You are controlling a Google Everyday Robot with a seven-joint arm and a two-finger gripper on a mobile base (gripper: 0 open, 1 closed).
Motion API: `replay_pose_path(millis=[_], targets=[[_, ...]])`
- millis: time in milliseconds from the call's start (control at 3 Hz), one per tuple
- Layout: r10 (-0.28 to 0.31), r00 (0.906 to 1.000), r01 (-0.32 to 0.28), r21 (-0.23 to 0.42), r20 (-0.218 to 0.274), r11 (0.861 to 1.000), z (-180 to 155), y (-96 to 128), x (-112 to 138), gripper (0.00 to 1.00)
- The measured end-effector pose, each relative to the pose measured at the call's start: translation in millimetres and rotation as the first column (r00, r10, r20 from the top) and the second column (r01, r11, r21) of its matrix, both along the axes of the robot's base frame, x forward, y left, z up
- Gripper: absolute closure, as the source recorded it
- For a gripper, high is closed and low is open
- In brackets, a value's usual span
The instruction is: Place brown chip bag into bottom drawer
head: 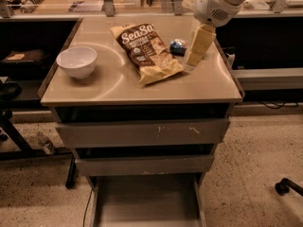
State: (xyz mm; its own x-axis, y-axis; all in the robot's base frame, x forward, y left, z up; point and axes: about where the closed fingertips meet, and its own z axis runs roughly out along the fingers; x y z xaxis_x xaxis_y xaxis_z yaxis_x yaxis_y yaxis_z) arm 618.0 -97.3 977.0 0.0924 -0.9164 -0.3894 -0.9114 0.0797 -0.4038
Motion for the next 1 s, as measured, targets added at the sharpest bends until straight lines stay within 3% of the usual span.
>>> replay_pose_path(millis=[333,667,1000], targets=[[0.000,1.0000,0.000,0.000,0.000,1.000,0,0,0,0.00],[0.008,0.9995,-0.011,0.097,0.029,0.995,-2,15,18,0.00],[-0.051,0.9987,0.044,0.344,0.010,0.938,-11,32,56,0.00]])
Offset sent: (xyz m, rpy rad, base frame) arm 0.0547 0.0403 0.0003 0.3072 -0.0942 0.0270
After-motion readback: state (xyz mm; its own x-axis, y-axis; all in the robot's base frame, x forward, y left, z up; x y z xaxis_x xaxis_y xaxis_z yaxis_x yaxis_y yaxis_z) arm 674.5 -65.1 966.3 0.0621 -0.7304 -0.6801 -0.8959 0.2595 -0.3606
